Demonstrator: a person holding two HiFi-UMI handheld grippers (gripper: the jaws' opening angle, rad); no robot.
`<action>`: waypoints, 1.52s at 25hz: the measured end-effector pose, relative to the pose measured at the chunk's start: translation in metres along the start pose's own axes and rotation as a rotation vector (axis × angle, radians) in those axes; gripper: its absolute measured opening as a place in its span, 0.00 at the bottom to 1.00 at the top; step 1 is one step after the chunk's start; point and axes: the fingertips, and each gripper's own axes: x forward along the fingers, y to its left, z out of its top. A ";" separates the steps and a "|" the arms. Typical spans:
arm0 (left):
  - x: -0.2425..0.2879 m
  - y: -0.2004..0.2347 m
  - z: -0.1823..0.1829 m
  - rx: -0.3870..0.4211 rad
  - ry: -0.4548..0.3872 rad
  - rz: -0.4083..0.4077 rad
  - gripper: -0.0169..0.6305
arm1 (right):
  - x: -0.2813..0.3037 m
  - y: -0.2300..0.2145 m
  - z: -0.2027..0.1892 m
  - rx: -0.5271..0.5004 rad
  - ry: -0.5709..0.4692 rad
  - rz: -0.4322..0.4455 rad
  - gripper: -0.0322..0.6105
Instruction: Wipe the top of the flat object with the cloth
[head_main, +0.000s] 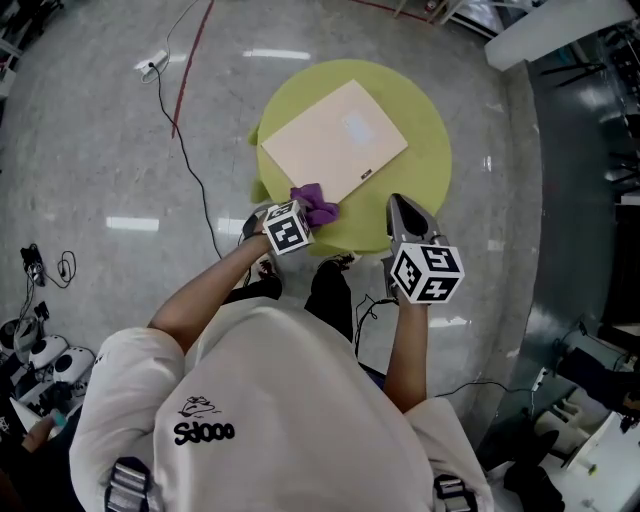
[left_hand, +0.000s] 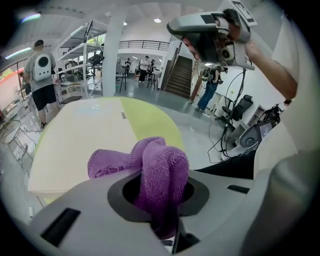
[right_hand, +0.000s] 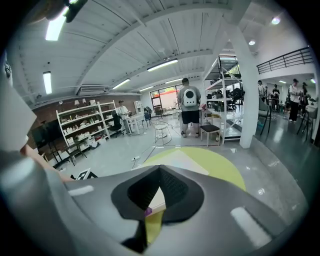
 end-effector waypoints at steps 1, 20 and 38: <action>-0.001 0.000 0.002 -0.002 -0.003 -0.011 0.13 | -0.001 -0.003 0.006 -0.005 -0.008 0.002 0.06; -0.229 0.120 0.178 -0.099 -0.628 0.548 0.13 | 0.005 -0.022 0.162 -0.235 -0.232 0.142 0.06; -0.384 0.103 0.204 -0.027 -0.812 0.843 0.13 | -0.018 0.037 0.238 -0.440 -0.348 0.213 0.06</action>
